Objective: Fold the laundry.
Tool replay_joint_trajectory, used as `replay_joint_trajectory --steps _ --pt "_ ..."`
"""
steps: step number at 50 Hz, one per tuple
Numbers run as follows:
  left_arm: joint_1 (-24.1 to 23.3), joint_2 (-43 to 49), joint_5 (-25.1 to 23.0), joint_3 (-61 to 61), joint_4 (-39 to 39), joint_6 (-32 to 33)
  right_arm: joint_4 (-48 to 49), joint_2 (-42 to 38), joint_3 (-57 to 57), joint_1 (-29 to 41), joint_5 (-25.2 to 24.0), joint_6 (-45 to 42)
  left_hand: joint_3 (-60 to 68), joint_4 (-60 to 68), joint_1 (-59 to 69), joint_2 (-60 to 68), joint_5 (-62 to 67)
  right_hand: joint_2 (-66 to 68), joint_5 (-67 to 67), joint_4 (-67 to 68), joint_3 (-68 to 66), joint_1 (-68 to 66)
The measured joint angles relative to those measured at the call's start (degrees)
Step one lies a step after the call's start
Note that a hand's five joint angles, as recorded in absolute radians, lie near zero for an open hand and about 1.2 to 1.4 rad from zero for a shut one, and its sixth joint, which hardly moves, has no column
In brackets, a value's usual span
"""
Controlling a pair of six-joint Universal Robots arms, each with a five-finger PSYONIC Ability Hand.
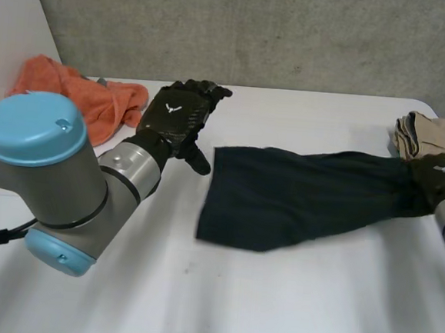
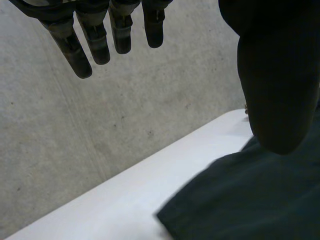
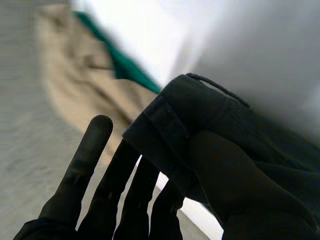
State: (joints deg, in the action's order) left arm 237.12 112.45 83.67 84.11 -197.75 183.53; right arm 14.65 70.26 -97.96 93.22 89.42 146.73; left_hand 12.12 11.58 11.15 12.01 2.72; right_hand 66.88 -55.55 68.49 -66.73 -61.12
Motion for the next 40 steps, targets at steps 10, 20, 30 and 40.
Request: replay_joint_trajectory --steps 10,20,30,40 --pt "1.2 -3.5 0.0 2.9 0.0 -0.1 5.7 -1.6 4.5 11.8 -4.8 -19.5 0.0 0.0 0.0 0.0 0.0 0.3 -0.5 0.1 -1.1 -0.1" --pt "2.1 -3.6 0.1 2.9 -0.2 -0.3 9.0 -12.0 5.2 31.3 -25.8 -23.2 0.0 0.0 0.0 0.0 0.0 -24.9 23.9 -24.6 23.7 22.6" --pt "2.0 -1.8 0.3 -2.9 -1.4 -0.1 9.0 -3.7 3.8 27.2 -25.5 -6.4 0.0 0.0 0.0 0.0 0.0 -54.9 52.7 -56.5 54.8 48.3" --pt "-2.1 8.9 0.5 -17.0 1.4 0.0 5.1 3.7 5.5 16.4 -23.4 30.4 0.0 0.0 0.0 0.0 0.0 -54.9 52.7 -56.5 54.8 48.3"
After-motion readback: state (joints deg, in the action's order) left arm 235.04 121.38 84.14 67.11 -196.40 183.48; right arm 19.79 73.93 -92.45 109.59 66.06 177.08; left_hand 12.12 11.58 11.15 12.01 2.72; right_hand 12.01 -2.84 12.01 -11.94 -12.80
